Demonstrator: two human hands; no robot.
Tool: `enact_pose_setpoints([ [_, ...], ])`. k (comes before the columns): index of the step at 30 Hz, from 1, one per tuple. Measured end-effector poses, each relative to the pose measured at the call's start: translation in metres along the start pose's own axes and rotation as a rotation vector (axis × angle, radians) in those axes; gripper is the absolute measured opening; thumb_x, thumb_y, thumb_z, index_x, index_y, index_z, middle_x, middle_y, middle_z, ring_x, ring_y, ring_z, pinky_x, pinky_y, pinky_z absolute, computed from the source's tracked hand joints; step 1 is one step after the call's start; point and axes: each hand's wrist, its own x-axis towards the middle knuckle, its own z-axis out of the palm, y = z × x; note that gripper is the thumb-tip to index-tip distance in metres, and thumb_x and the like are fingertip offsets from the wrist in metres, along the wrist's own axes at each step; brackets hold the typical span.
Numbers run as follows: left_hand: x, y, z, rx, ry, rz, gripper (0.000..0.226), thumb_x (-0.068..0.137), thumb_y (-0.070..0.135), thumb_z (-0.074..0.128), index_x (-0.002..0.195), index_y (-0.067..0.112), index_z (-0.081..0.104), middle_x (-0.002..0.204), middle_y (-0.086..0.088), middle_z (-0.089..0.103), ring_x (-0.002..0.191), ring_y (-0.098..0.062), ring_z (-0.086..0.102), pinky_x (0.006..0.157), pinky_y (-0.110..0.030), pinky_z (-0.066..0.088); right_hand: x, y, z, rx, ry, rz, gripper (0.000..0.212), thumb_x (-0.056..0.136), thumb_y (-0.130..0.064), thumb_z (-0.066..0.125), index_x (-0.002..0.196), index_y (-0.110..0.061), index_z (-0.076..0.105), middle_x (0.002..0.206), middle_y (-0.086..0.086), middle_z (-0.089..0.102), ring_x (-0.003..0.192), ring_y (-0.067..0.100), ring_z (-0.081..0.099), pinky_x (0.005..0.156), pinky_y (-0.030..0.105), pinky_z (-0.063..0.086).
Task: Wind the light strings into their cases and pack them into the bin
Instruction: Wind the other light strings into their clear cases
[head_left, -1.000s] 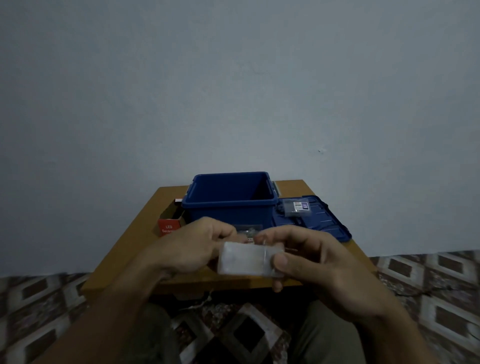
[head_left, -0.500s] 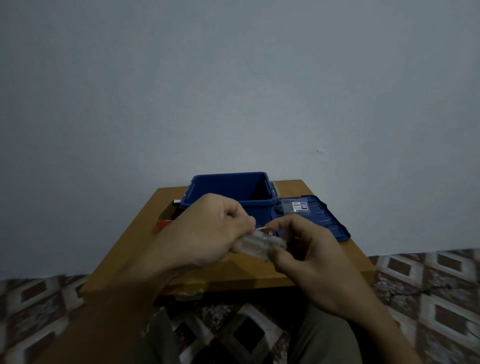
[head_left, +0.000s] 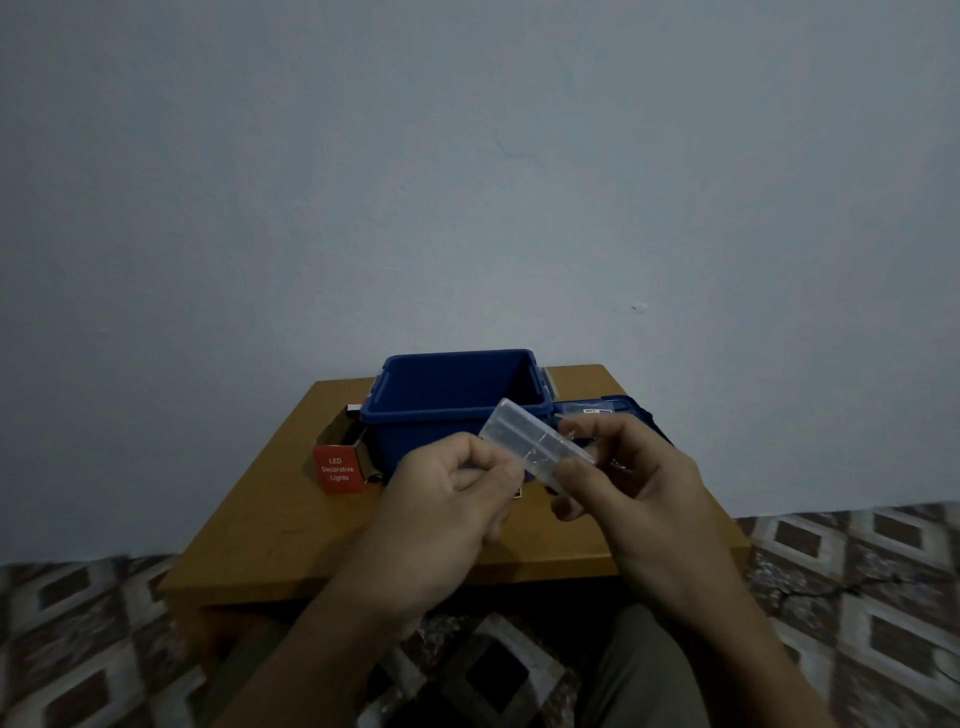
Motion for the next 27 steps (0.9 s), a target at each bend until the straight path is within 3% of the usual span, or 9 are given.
enact_pose_setpoints([
  [6,0.002,-0.003,0.002,-0.09,-0.068,-0.027,0.017,0.1,0.023,0.056,0.111,0.014,0.065,0.052,0.007,0.045,0.039,-0.001,0.035,0.038,-0.014,0.03,0.001,0.0,0.0,0.102,0.007,0.03,0.019,0.091,-0.007,0.067,0.109,-0.014,0.068,0.068,-0.004,0.065,0.068,0.022,0.069,0.068,0.032,0.057],
  [14,0.005,-0.004,-0.005,-0.155,-0.105,0.012,0.018,0.099,0.018,0.055,0.111,0.01,0.067,0.052,0.003,0.043,0.038,-0.003,0.031,0.037,-0.015,0.027,0.002,-0.003,-0.006,0.274,-0.143,0.115,0.031,0.086,-0.01,0.068,0.116,-0.019,0.07,0.068,0.004,0.06,0.067,0.027,0.068,0.076,0.047,0.061],
  [20,0.006,-0.01,-0.007,-0.221,-0.176,-0.027,0.022,0.099,0.018,0.055,0.114,0.008,0.067,0.051,0.001,0.03,0.039,-0.008,0.02,0.039,-0.024,0.014,0.003,-0.002,-0.009,0.331,-0.178,0.191,0.029,0.084,-0.01,0.069,0.113,-0.013,0.069,0.077,0.012,0.064,0.07,0.035,0.068,0.071,0.042,0.059],
  [27,0.007,-0.012,-0.009,-0.26,-0.235,-0.047,0.023,0.098,0.017,0.055,0.115,0.016,0.071,0.051,0.001,0.03,0.039,-0.008,0.02,0.041,-0.025,0.012,0.003,-0.006,-0.01,0.328,-0.194,0.217,0.025,0.081,-0.011,0.071,0.106,-0.011,0.068,0.077,0.015,0.065,0.069,0.037,0.068,0.07,0.042,0.06],
])
